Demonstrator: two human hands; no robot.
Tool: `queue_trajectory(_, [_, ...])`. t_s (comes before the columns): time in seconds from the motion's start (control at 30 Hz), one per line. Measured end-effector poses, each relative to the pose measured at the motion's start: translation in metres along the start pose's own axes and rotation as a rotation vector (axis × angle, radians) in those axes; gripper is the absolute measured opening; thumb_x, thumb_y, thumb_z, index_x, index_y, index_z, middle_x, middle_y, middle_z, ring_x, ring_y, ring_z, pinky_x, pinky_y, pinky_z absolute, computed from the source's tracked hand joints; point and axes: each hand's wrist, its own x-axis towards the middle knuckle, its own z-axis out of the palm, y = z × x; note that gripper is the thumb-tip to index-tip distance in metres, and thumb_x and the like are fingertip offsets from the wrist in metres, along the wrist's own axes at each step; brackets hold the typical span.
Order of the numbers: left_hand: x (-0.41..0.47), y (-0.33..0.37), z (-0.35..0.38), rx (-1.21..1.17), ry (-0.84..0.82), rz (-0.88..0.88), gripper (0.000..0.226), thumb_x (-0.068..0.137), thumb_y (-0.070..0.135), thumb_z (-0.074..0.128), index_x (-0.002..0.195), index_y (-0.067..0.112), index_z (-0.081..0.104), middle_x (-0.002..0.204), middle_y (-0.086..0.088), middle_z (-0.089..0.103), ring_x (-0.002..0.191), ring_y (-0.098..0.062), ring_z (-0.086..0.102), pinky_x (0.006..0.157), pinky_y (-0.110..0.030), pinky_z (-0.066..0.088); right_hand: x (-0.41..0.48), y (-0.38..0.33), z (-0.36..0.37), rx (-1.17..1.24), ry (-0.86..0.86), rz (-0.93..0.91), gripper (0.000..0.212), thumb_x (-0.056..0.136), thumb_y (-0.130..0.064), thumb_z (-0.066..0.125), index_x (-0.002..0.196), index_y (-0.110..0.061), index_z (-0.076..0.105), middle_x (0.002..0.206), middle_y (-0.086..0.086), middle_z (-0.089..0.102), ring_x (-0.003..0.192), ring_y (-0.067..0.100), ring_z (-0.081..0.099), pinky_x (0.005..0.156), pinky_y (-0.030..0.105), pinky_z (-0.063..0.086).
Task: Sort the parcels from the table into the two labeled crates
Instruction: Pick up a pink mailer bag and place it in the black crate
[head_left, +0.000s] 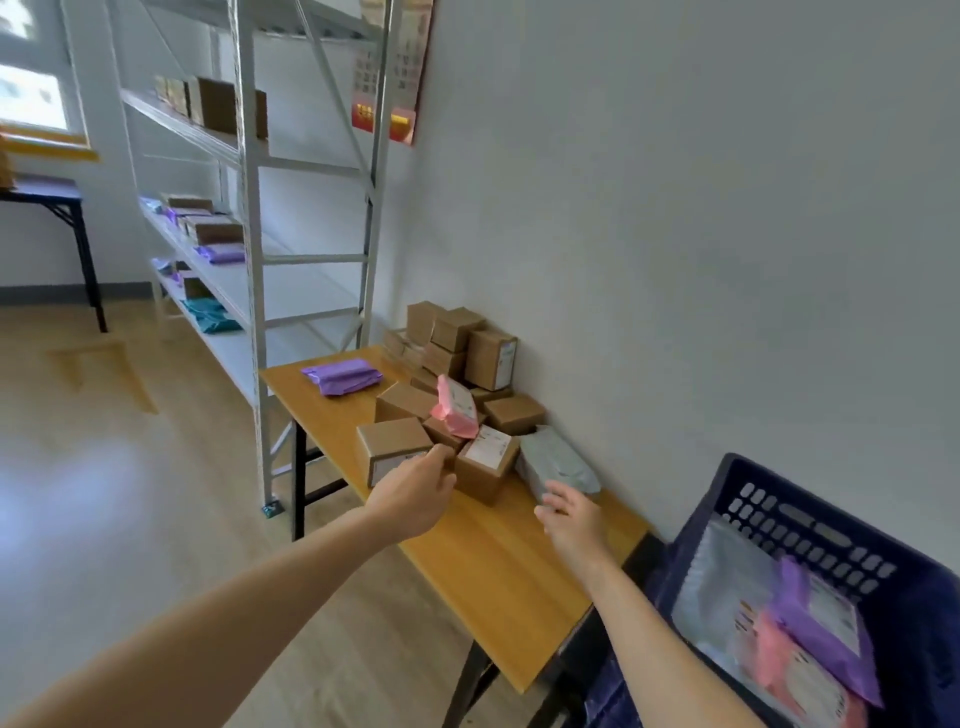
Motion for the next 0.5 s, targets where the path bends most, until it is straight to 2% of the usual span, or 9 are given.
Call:
queue_trajectory(0.17, [0.034,-0.036,-0.017,-0.074,0.020,-0.073,0.028,0.101,0.023,0.042,0.129,0.019,0.045,0.125,-0.004,0.057,0.104,-0.015,0.055,0.086,-0.027,0.048,0.042,-0.011,0.040,-0.006,-0.024,-0.009,0.045,0.094,-0.008,0.059,0.138,-0.011,0.049,0.130,0.008,0.058,0.115,0.016,0.055,0.099,0.038,0.049])
queue_trajectory(0.27, [0.054,-0.051,-0.018,-0.077,0.020,-0.094,0.031,0.101,0.022,0.042,0.132,0.017,0.044,0.129,-0.006,0.056,0.111,-0.019,0.055,0.085,-0.027,0.046,0.068,-0.012,0.056,-0.015,-0.037,-0.020,0.045,0.094,-0.008,0.060,0.137,-0.010,0.050,0.129,0.009,0.059,0.112,0.015,0.056,0.098,0.037,0.050])
queue_trajectory(0.4, [0.087,-0.078,-0.008,-0.062,-0.019,-0.139,0.031,0.101,0.021,0.042,0.132,0.014,0.044,0.130,-0.010,0.056,0.114,-0.024,0.056,0.092,-0.038,0.051,0.106,-0.006,0.079,0.010,-0.059,0.006,0.045,0.093,-0.008,0.060,0.138,-0.008,0.049,0.131,0.012,0.058,0.114,0.018,0.056,0.101,0.040,0.048])
queue_trajectory(0.5, [0.128,-0.095,-0.003,-0.066,-0.025,-0.175,0.036,0.102,0.022,0.041,0.137,0.017,0.040,0.133,-0.009,0.054,0.115,-0.023,0.055,0.088,-0.034,0.052,0.143,-0.003,0.095,0.028,-0.102,0.027,0.048,0.094,-0.010,0.060,0.140,-0.007,0.046,0.135,0.012,0.055,0.121,0.022,0.054,0.104,0.041,0.047])
